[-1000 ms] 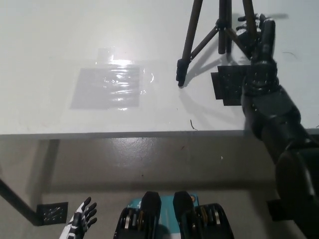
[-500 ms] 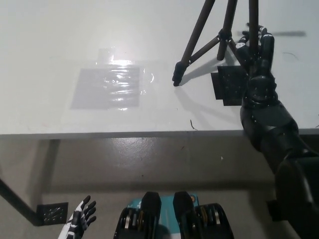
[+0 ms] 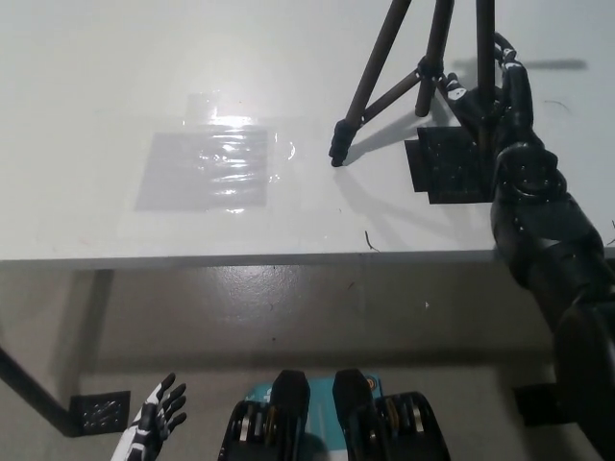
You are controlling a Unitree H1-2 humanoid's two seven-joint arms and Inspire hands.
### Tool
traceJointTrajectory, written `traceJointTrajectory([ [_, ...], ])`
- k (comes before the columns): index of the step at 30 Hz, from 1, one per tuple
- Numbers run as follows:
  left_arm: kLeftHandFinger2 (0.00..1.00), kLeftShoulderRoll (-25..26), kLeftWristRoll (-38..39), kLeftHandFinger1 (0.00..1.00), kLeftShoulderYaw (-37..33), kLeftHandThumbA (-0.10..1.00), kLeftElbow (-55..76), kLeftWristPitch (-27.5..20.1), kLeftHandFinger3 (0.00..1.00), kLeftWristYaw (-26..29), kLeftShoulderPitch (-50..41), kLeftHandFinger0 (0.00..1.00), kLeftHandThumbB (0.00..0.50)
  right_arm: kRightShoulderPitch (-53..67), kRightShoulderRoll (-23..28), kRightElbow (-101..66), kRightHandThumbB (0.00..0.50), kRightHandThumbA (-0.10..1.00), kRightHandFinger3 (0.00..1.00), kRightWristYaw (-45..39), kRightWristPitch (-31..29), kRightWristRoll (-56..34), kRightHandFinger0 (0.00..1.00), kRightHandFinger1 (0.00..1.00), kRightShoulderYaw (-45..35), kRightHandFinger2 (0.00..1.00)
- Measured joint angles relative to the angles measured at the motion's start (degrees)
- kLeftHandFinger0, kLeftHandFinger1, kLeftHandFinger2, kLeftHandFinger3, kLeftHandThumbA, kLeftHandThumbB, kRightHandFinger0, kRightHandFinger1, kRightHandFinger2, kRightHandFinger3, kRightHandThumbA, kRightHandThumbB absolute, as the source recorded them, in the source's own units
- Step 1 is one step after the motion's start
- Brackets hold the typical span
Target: A tripod lies near the right hand side of the table and the robot grab a leg of the tripod using its right hand and put it up right.
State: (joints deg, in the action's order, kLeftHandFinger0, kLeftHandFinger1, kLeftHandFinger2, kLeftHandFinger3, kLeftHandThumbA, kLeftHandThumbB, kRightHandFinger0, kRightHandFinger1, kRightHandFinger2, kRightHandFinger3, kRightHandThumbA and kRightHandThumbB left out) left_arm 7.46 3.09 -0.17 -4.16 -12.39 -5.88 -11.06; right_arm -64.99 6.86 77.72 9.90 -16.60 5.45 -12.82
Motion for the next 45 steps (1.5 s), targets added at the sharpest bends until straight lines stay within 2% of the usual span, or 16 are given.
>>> traceJointTrajectory([
  [13, 1.0, 0.0, 0.0, 1.0, 0.0, 1.0, -0.3, 0.1, 1.0, 0.0, -0.1, 1.0, 0.159, 10.4, -1.3, -24.5, 0.5, 0.91, 1.0, -7.7, 3.5, -4.9, 1.0, 1.0, 0.9, 1.0],
  [20, 1.0, 0.0, 0.0, 1.0, 0.0, 1.0, -0.7, 0.2, 1.0, 0.0, -0.1, 1.0, 0.16, 16.4, -1.2, -36.3, 0.5, 0.81, 1.0, -8.2, 6.5, -6.3, 1.0, 1.0, 1.3, 1.0],
  [23, 1.0, 0.0, 0.0, 1.0, 0.0, 1.0, -1.1, 0.2, 1.0, 0.0, -0.1, 1.0, 0.145, 18.5, -1.1, -40.8, 0.48, 0.9, 1.0, -8.2, 7.6, -6.9, 1.0, 1.0, 1.4, 1.0],
  [25, 1.0, 0.0, 0.0, 1.0, 0.0, 1.0, -1.5, 0.2, 1.0, 0.0, -0.1, 1.0, 0.152, 20.0, -1.1, -43.3, 0.423, 0.7, 1.0, -8.3, 8.2, -7.1, 1.0, 1.0, 1.5, 1.0],
  [28, 1.0, 0.0, 0.0, 1.0, 0.0, 1.0, -1.9, 0.3, 1.0, 0.0, -0.1, 1.0, 0.174, 23.2, -1.1, -48.6, 0.46, 0.69, 1.0, -8.3, 9.3, -7.2, 1.0, 1.0, 1.9, 1.0],
  [29, 1.0, 0.0, 0.0, 1.0, 0.0, 1.0, -2.0, 0.3, 1.0, 0.0, -0.1, 1.0, 0.166, 24.3, -1.1, -50.3, 0.425, 0.57, 1.0, -8.3, 9.7, -7.2, 1.0, 1.0, 2.0, 1.0],
  [30, 1.0, 0.0, 0.0, 1.0, 0.0, 1.0, -2.0, 0.3, 1.0, 0.0, -0.1, 1.0, 0.165, 25.3, -1.2, -51.6, 0.389, 0.66, 1.0, -8.3, 9.9, -7.2, 1.0, 1.0, 2.2, 1.0],
  [31, 1.0, 0.0, 0.0, 1.0, 0.0, 1.0, -2.1, 0.3, 1.0, 0.0, -0.1, 1.0, 0.17, 27.0, -1.3, -53.6, 0.247, 0.94, 1.0, -8.3, 10.1, -7.2, 1.0, 1.0, 2.4, 1.0],
  [32, 1.0, 0.0, 0.0, 1.0, 0.0, 1.0, -2.1, 0.3, 1.0, 0.0, -0.1, 1.0, 0.163, 28.5, -1.5, -55.2, 0.183, 1.0, 1.0, -8.3, 10.2, -7.2, 1.0, 1.0, 2.7, 1.0],
  [36, 1.0, 0.0, 0.0, 1.0, 0.1, 1.0, -2.3, 0.3, 1.0, 0.0, 0.1, 1.0, 0.187, 35.7, -3.5, -62.3, 0.328, 1.0, 1.0, -8.3, 10.3, -6.9, 1.0, 1.0, 3.8, 1.0],
  [37, 1.0, 0.0, 0.0, 1.0, 0.0, 1.0, -2.4, 0.3, 1.0, 0.0, 0.2, 1.0, 0.2, 38.0, -4.2, -64.2, 0.453, 0.99, 1.0, -8.3, 10.3, -6.8, 1.0, 1.0, 4.3, 1.0],
  [38, 1.0, 0.0, 0.0, 1.0, 0.0, 1.0, -2.4, 0.3, 1.0, 0.0, 0.2, 1.0, 0.189, 40.8, -4.8, -66.3, 0.477, 0.81, 1.0, -8.4, 10.3, -6.7, 1.0, 1.0, 4.9, 1.0],
  [40, 1.0, 0.0, 0.0, 1.0, 0.0, 1.0, -2.6, 0.3, 1.0, 0.0, 0.4, 1.0, 0.179, 46.9, -5.6, -70.6, 0.469, 0.76, 1.0, -8.5, 10.3, -6.7, 1.0, 1.0, 6.8, 1.0],
  [42, 1.0, 0.0, 0.0, 1.0, 0.1, 1.0, -2.8, 0.3, 1.0, 0.0, 0.4, 1.0, 0.176, 52.6, -5.9, -74.1, 0.413, 1.0, 1.0, -8.7, 10.3, -6.7, 1.0, 1.0, 8.6, 1.0],
  [44, 1.0, 0.0, 0.1, 1.0, 0.1, 1.0, -2.9, 0.3, 1.0, 0.0, 0.4, 1.0, 0.185, 57.7, -5.9, -77.6, 0.328, 1.0, 1.0, -8.8, 10.2, -6.7, 1.0, 1.0, 10.1, 1.0],
  [45, 1.0, 0.0, 0.1, 1.0, 0.1, 1.0, -2.9, 0.3, 1.0, 0.0, 0.4, 1.0, 0.183, 60.3, -5.9, -79.7, 0.357, 1.0, 1.0, -8.9, 9.9, -6.6, 1.0, 1.0, 10.9, 1.0],
])
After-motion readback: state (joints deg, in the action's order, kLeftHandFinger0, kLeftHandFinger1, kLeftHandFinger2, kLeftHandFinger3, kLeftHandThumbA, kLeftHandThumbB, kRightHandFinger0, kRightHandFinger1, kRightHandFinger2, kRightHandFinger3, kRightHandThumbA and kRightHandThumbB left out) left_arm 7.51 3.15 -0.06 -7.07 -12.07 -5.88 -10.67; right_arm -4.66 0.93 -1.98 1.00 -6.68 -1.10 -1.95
